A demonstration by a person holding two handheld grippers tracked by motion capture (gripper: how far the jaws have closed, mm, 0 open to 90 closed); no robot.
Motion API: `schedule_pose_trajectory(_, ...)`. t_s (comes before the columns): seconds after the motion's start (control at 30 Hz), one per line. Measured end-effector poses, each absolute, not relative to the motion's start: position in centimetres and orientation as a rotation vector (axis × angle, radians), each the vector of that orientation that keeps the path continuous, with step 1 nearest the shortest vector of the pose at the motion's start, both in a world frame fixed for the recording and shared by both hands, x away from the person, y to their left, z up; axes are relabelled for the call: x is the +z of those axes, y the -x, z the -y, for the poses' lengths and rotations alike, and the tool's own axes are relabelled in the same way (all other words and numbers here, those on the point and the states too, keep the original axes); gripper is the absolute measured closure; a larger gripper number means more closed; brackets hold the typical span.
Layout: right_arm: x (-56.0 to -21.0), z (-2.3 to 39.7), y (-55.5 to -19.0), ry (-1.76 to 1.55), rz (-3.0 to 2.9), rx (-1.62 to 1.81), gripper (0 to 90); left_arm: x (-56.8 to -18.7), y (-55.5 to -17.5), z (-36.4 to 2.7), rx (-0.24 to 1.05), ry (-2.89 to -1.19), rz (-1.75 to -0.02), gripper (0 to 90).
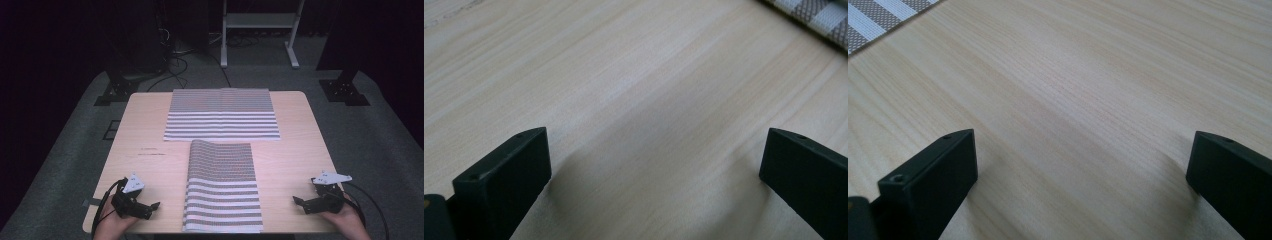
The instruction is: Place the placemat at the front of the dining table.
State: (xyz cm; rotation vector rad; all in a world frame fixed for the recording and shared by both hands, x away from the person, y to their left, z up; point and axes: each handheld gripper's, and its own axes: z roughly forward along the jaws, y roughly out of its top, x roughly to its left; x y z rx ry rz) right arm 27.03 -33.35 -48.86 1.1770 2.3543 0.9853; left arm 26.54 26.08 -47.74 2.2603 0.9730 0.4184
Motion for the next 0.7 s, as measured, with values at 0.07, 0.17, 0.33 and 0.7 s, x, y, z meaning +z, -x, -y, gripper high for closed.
schedule_pose_trajectory(0.07, -48.89, 33.51, -26.90, -1.176, -2.353, 0.995, 0.0, -47.83, -26.46, -26.16, 0.412, -2.253, -0.968, 0.0)
schedule_pose_trajectory(0.17, -48.90, 33.73, -26.75, -1.175, -2.352, 0.993, 0.0, -47.99, -26.38, -26.27, 0.393, -2.238, -0.966, 0.0)
schedule_pose_trajectory(0.33, -48.91, 33.80, -26.69, -1.175, -2.352, 0.984, 0.0, -48.27, -26.34, -26.50, 0.405, -2.209, -0.941, 0.0)
schedule_pose_trajectory(0.7, -48.91, 33.80, -26.70, -1.176, -2.351, 0.984, 0.0, -48.41, -26.33, -26.67, 0.413, -2.192, -0.938, 0.0)
